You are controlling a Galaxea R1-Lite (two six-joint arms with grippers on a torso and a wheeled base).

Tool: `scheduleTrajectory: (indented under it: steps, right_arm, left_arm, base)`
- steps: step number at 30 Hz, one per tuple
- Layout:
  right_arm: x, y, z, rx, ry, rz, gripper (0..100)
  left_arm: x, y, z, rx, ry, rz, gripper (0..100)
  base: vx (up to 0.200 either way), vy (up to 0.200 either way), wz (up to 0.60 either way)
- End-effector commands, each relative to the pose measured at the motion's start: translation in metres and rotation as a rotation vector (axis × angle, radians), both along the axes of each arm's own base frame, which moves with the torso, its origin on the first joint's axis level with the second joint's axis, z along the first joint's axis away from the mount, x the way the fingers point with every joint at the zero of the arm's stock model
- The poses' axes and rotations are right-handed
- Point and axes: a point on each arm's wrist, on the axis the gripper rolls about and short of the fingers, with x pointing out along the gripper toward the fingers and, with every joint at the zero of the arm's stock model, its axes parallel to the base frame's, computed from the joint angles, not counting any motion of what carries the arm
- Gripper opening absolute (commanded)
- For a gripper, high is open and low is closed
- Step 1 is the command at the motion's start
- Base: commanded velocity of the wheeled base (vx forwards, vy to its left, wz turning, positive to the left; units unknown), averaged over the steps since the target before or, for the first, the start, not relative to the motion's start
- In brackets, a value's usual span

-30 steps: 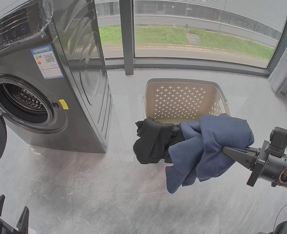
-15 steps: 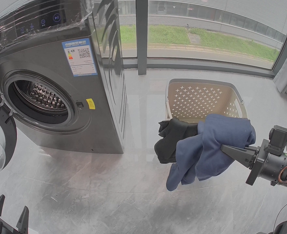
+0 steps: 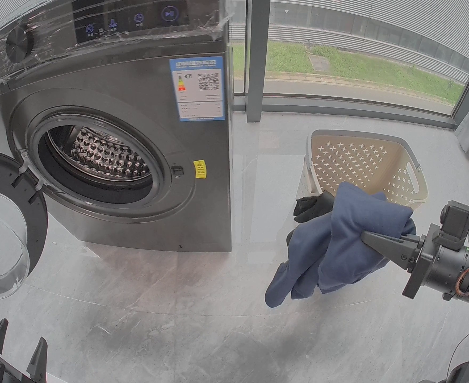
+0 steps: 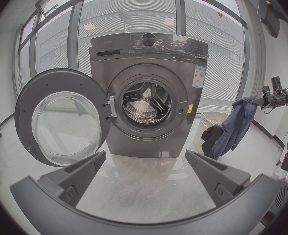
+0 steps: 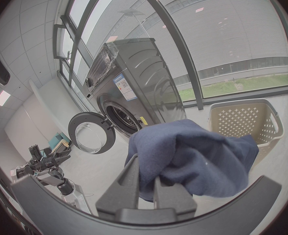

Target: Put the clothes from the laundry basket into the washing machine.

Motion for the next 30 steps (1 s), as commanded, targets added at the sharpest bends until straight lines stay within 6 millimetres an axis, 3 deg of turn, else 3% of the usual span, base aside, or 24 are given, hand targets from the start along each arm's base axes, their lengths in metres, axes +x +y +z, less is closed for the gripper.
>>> scheduleTrajectory:
  steps: [1, 8, 17, 22, 30]
  right_arm:
    - [0.0023, 0.0005, -0.0004, -0.001, 0.004, -0.008, 0]
    - [0.0035, 0.0004, 0.0010, 0.004, 0.003, -0.016, 0]
    - [0.0066, 0.0006, -0.0019, -0.004, 0.016, -0.027, 0]
    - [0.0074, -0.0003, -0.0015, -0.004, 0.014, -0.034, 0]
    - [0.0121, -0.0024, 0.0011, 0.000, 0.007, -0.079, 0]
  left_arm:
    - [0.0005, 0.0000, -0.0038, 0.000, 0.007, 0.002, 100]
    - [0.0005, 0.0000, -0.0038, 0.001, 0.007, 0.000, 100]
    - [0.0005, 0.0000, -0.0038, 0.000, 0.007, 0.000, 100]
    - [0.0005, 0.0000, -0.0038, 0.000, 0.007, 0.000, 100]
    - [0.0005, 0.0000, -0.0038, 0.000, 0.007, 0.002, 100]
  base:
    - [0.000, 0.000, 0.00]
    - [0.000, 0.000, 0.00]
    - [-0.200, 0.000, 0.00]
    - [0.000, 0.000, 0.00]
    - [0.000, 0.200, 0.00]
